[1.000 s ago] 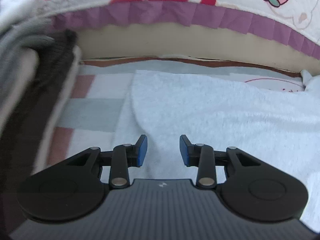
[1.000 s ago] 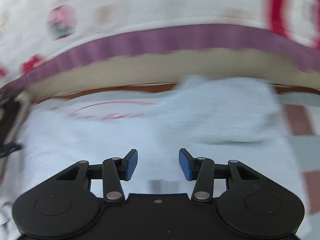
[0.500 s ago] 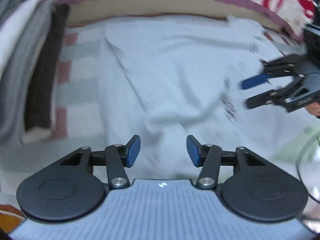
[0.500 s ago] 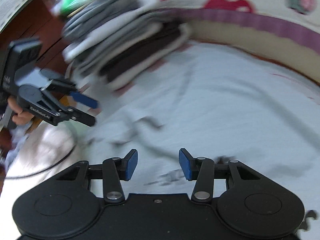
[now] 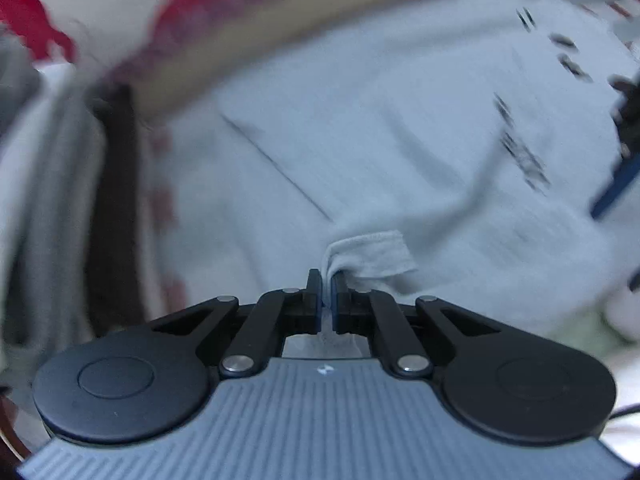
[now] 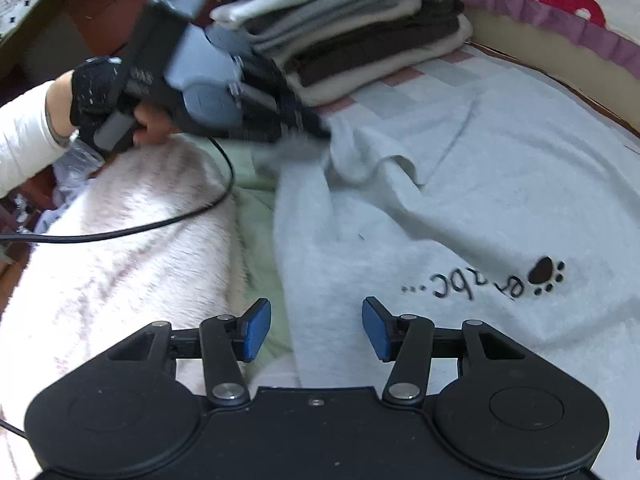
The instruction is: Fold clothes
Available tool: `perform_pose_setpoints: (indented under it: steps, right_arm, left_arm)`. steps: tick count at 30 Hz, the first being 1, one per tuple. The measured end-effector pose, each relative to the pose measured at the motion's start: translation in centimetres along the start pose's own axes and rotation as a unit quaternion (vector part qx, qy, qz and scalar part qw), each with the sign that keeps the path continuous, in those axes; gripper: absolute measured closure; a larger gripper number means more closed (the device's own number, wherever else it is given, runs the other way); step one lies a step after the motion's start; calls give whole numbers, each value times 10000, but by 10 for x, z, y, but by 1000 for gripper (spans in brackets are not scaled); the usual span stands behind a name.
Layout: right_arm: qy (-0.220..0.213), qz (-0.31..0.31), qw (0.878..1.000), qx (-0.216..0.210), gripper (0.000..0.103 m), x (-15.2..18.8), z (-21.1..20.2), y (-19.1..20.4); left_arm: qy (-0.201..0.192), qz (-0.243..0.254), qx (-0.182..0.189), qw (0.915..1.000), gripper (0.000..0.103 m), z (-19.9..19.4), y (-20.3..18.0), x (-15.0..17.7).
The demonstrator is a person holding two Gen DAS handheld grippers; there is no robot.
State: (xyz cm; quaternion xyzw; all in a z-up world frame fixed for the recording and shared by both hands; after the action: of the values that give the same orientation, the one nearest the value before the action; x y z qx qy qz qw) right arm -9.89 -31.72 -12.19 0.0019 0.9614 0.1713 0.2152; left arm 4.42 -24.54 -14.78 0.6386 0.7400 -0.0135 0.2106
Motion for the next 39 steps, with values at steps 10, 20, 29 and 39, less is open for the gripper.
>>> perform_pose_setpoints:
  steps: [10,20,29,39]
  right_arm:
    - [-238,1200,9889,845,41,11,2,-76]
    - [-250,30,9982,540,48,-10,-12,-12]
    - [212,6,9973,702,49,-19,28,5]
    - [-608,-263,9942,-843,97,-19,-24,6]
  left_arm:
    - [-106,-3472,2564,9020,99,33,95,10]
    - [387,-2762,2496,9273,72,42,75,22]
    - [480,-3063,2685,9120,95,59,85,27]
    - [-972,-3782,3756,8405,97,-56,129,44]
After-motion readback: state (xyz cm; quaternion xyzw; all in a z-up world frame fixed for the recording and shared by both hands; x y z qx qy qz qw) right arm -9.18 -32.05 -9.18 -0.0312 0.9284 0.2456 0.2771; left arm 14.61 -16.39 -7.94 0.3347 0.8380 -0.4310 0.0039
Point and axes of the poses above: each gripper's, at about its wrist camera, not at the fingertips, and z roughly the way its jaws point, y to its left, x to its underside, the point moved 8 cm from there along z, roughly the way its jaws point, and after that the axes turned 11 degrees about y, right-handed, at the moved point
